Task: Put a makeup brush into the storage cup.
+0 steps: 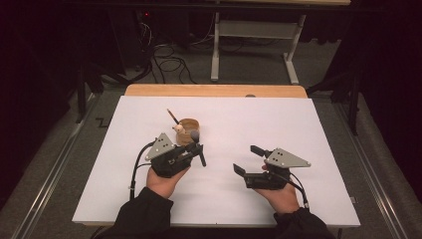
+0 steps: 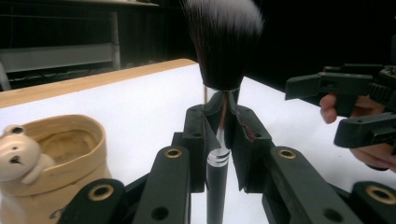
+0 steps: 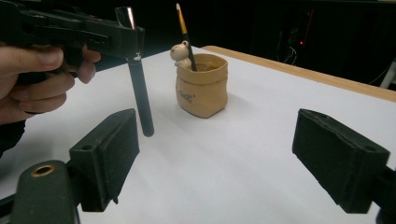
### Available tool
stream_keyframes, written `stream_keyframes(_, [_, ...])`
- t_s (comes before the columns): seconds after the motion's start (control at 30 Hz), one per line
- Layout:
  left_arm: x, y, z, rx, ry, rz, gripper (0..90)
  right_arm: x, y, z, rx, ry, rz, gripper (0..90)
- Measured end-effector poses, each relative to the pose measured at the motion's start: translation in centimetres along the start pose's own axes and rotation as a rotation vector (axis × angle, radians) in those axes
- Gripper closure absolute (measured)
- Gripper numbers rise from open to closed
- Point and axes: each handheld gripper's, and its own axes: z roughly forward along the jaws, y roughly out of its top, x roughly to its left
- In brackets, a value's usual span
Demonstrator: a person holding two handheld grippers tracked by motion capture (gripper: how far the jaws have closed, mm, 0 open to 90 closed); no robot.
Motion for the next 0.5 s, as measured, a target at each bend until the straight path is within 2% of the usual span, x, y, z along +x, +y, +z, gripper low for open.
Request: stream_keyframes(0.5, [1.1,0.2,-1.0,0.003,0.041,0.007,76.7,-1.9,0.1,-2.0,0.001,-0.077,0.022,3.9])
